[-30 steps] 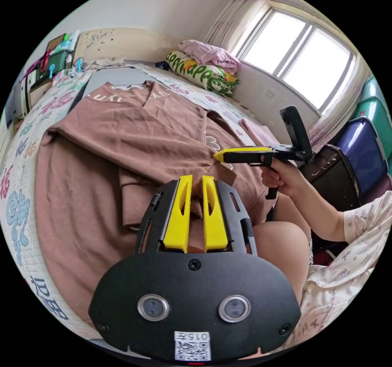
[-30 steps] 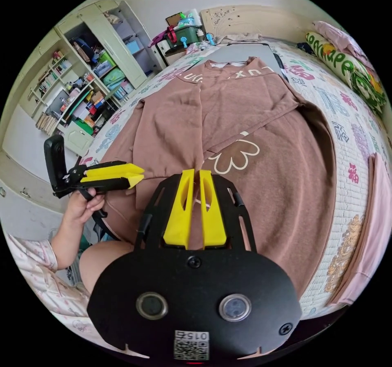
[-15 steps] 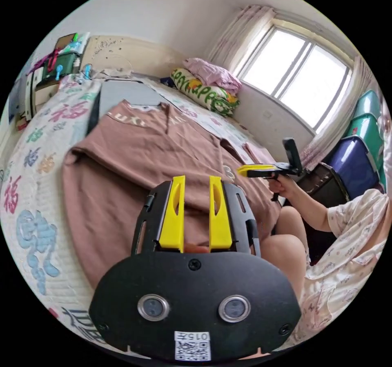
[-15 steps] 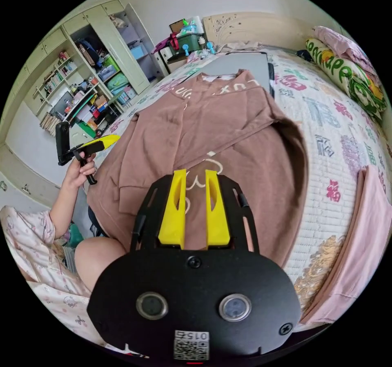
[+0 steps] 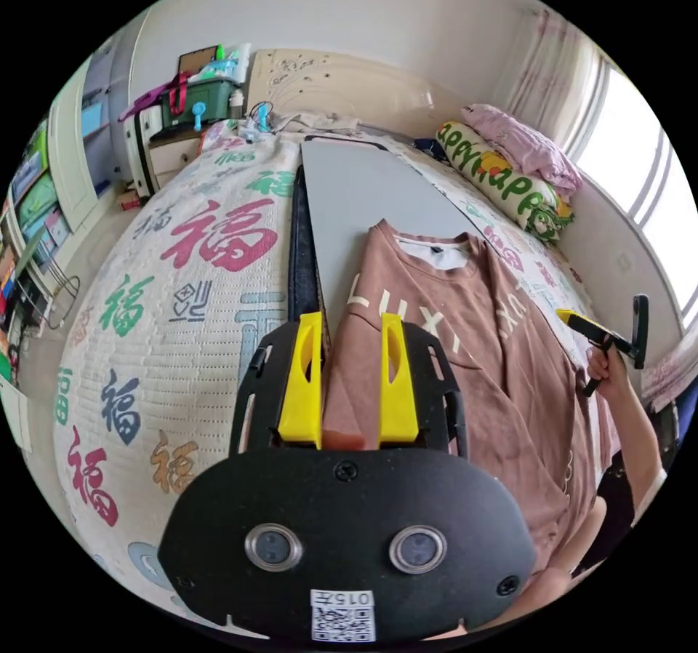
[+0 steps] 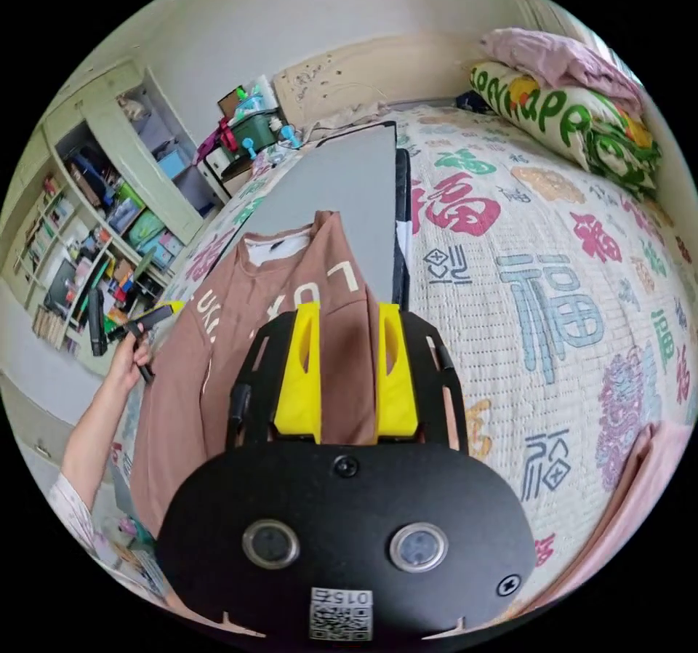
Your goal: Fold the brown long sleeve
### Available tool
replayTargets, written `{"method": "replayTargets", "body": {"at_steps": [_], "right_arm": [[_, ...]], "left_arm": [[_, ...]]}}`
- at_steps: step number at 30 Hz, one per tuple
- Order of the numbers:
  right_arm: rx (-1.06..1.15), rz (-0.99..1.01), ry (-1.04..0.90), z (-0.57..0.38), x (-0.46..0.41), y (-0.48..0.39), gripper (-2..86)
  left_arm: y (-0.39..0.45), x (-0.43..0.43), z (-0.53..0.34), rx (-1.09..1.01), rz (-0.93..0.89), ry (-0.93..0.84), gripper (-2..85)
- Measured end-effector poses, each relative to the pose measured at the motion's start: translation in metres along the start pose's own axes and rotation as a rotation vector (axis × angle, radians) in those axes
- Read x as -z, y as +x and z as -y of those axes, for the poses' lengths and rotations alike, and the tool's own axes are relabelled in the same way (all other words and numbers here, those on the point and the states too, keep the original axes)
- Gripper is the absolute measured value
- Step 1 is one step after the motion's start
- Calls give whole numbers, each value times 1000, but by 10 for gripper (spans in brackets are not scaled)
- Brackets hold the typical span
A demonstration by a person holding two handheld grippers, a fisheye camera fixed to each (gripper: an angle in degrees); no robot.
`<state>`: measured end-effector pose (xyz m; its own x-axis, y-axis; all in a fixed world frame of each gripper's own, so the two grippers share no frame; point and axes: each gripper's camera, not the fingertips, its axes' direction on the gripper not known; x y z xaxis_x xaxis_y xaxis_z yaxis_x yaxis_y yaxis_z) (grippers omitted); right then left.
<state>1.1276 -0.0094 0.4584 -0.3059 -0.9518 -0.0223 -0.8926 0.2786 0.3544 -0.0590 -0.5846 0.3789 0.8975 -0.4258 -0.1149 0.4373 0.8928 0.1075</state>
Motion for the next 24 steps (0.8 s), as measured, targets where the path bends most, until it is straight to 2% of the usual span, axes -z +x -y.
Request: {"method": "replayTargets", "body": {"at_steps": [2,7,9,10,13,19,22,24], "right_arm": [[-46,15,-25,19,-25,7,119],[-24,-140,-144,49,-65,-25,110],[4,-176,-177,54,-59,-42,98],[12,-185,-178,53,-55,-44,94],[86,-147,-148,34,-28,-62,57],[81,-145,-78,8,33,-95,25],[125,-62,17,-29,106,-105,19],[179,42,86,-82,186,-110,17]], "left_arm": [[-7,-23,6,13,-3,-55,119],[-2,-36,10,-19,5,-105,95],[5,-29,7,-43,43,-92,76],[11,-18,3,-88,2,-50,50],[26,0,-3,-119,20,-19,26],[52,35,-14,-159,27,47,15],[66,72,-36,-243,-23,133,13],[72,105,-61,-282,-65,190,13]]}}
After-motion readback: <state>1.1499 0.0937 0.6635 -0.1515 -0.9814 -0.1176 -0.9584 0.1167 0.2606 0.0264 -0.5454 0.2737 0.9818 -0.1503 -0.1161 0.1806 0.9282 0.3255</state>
